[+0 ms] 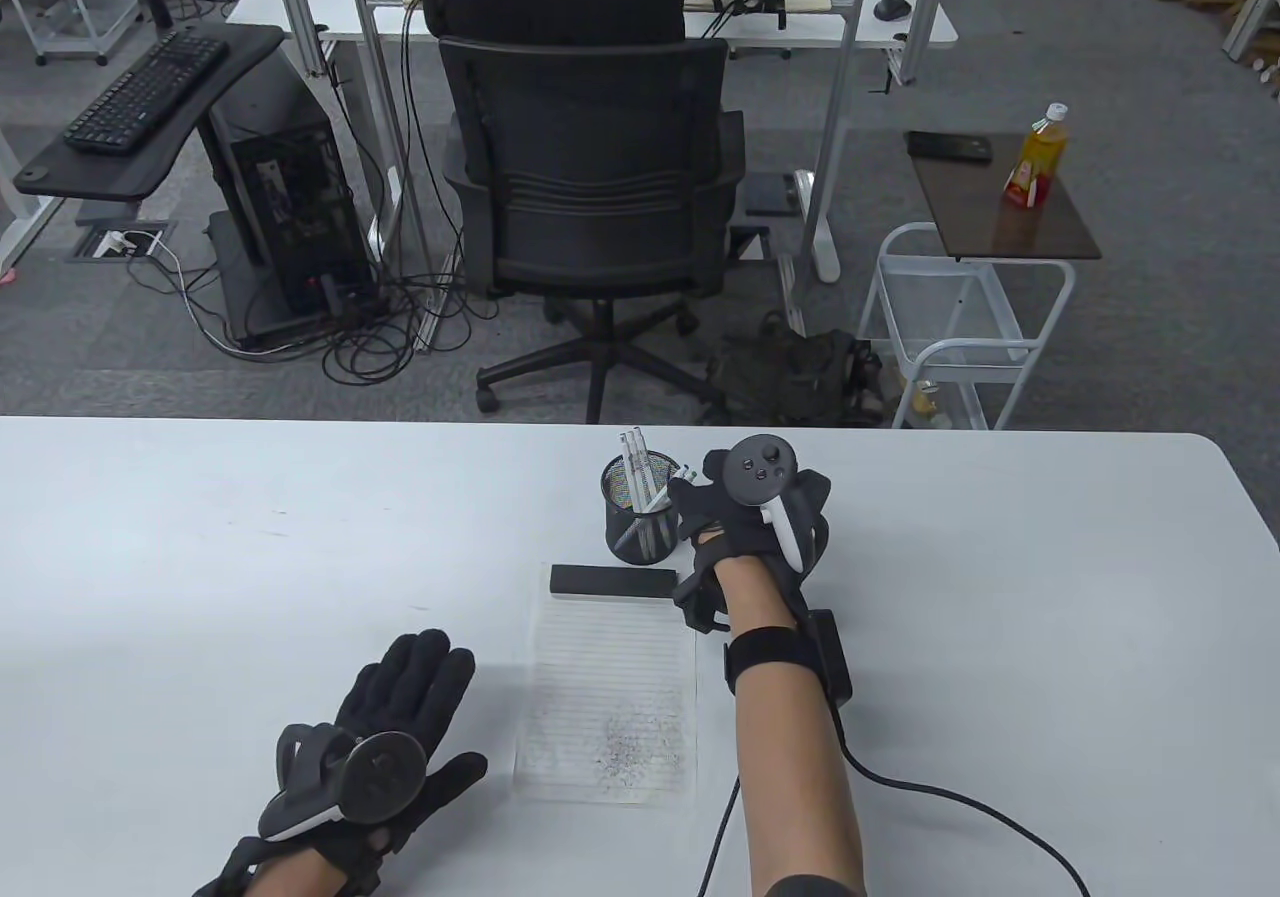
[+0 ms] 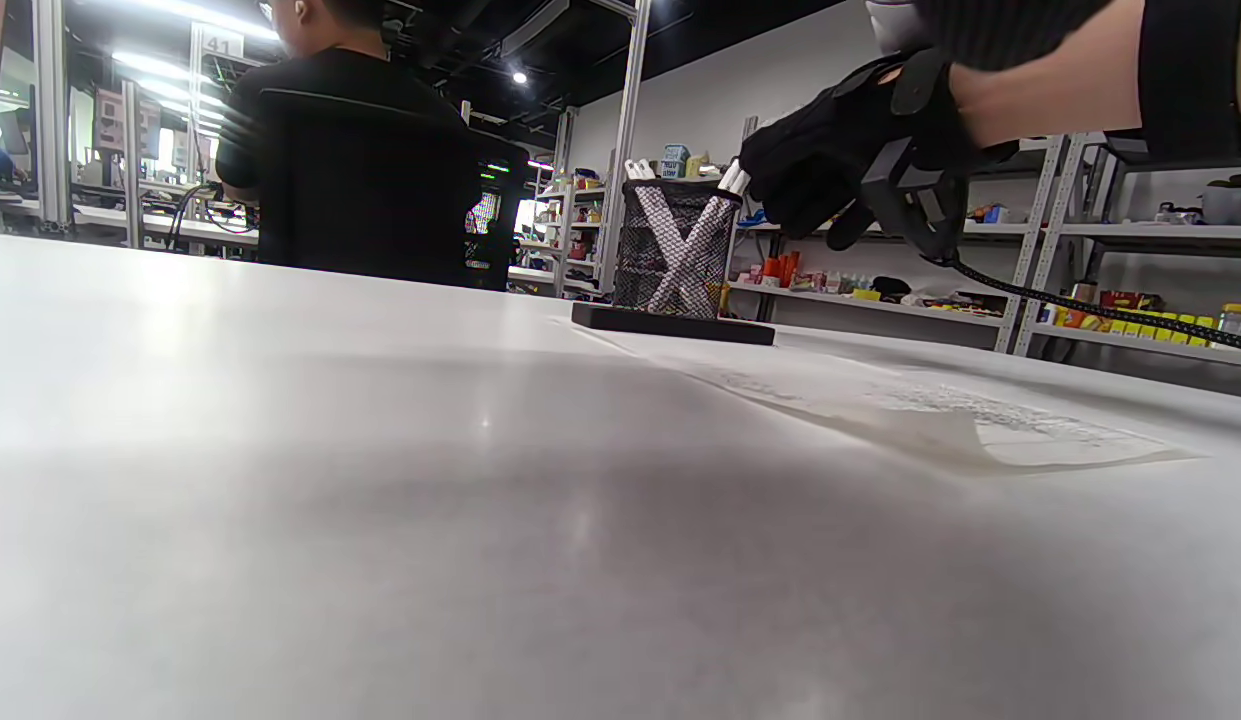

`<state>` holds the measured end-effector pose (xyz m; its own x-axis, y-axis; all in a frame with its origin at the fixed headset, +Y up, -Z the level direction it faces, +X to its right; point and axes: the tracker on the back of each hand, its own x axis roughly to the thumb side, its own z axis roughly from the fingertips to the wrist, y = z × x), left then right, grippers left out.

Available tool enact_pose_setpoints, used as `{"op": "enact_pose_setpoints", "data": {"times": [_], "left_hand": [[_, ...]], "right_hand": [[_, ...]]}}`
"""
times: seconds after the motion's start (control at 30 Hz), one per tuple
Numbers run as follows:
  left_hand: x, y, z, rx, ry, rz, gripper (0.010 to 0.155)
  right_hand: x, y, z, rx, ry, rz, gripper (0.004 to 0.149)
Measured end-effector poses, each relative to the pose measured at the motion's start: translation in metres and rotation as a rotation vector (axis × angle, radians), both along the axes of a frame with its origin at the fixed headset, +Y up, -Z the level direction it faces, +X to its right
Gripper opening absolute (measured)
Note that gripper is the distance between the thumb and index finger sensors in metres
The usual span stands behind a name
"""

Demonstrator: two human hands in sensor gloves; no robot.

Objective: Press to extend mechanical pencil leads

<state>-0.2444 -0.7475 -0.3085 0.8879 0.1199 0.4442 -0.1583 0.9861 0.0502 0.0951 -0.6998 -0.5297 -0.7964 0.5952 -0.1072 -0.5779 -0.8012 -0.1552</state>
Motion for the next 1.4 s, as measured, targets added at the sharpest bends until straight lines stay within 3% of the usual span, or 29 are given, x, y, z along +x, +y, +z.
{"op": "enact_pose_setpoints", "data": {"times": [0.33, 0.67, 0.97, 1.2, 1.4], "left_hand": [[-0.004, 0.001, -0.001, -0.005, 0.013, 0.014, 0.092], [-0.005, 0.000, -0.001, -0.018, 0.013, 0.004, 0.092], [-0.006, 0.000, -0.002, -0.021, 0.017, 0.003, 0.092], [-0.006, -0.001, -0.002, -0.021, 0.021, 0.004, 0.092], [-0.006, -0.002, -0.002, -0.030, 0.023, 0.005, 0.092]], "right_hand": [[-0.011, -0.006, -0.003, 0.030, -0.055, -0.006, 0.046], [-0.014, -0.005, -0.005, 0.073, -0.063, -0.060, 0.043], [0.011, 0.041, 0.016, 0.153, -0.061, -0.109, 0.042], [0.050, 0.090, 0.058, 0.281, -0.041, -0.138, 0.042], [0.071, 0.108, 0.096, 0.365, -0.007, -0.170, 0.042]]}}
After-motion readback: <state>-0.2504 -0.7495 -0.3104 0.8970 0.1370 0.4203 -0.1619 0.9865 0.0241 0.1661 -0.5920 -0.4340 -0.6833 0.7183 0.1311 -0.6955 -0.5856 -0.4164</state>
